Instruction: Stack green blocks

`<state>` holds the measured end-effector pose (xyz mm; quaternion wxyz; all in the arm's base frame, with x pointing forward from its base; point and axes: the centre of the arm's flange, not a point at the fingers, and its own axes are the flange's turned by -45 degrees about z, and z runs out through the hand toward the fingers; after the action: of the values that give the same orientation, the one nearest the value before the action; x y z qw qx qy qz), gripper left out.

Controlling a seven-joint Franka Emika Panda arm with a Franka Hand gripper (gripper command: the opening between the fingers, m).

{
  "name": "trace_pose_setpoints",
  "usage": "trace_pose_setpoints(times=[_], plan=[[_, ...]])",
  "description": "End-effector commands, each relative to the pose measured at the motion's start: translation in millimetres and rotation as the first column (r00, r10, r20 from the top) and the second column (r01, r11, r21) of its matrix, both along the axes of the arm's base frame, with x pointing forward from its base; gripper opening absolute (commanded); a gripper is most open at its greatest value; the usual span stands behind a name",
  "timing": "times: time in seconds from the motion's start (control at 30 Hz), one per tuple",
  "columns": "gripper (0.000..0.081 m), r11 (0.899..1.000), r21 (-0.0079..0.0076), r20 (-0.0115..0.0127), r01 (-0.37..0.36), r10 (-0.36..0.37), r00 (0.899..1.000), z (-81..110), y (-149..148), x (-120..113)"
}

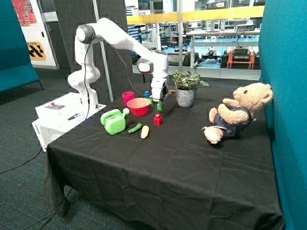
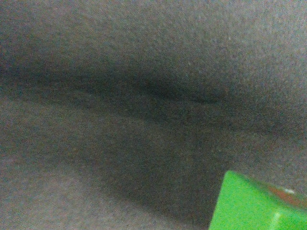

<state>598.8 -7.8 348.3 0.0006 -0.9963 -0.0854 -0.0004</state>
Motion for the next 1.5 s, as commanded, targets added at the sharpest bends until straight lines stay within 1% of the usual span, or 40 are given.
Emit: trace_pose_setpoints(times=[0.0,0.17,0.2,0.23,0.3,0.37,0.7,0.87,1.17,1.4,1.47], plan=[[0.0000,0.999,-0.0012,-0.0007,-0.032,0.032,0.999,27.4,4.6,-2.4],[0.0000,0.999,-0.0012,-0.0007,-0.051,0.051,0.999,34.3,7.0,-10.2],[0.0000,0.998,-0.0012,-0.0007,-0.058,0.058,0.998,35.1,8.3,-12.4],[0.0000,0.997,-0.0012,-0.0007,-0.081,0.081,0.997,35.6,9.7,-15.1],[0.0000,0.996,-0.0012,-0.0007,-0.092,0.092,0.996,36.2,12.8,-20.2],[0.0000,0.996,-0.0012,-0.0007,-0.086,0.086,0.996,36.2,16.2,-25.5],[0.0000,0.994,-0.0012,-0.0007,-0.107,0.107,0.994,38.8,28.0,-39.8],[0.0000,0.990,-0.0012,-0.0007,-0.140,0.140,0.990,41.4,39.1,-46.6],[0.0000,0.984,-0.0012,-0.0007,-0.179,0.179,0.984,45.3,60.1,-59.3],[0.0000,0.981,-0.0012,-0.0007,-0.192,0.192,0.981,44.0,71.7,-67.1],[0.0000,0.979,-0.0012,-0.0007,-0.204,0.204,0.979,42.4,76.6,-70.8]])
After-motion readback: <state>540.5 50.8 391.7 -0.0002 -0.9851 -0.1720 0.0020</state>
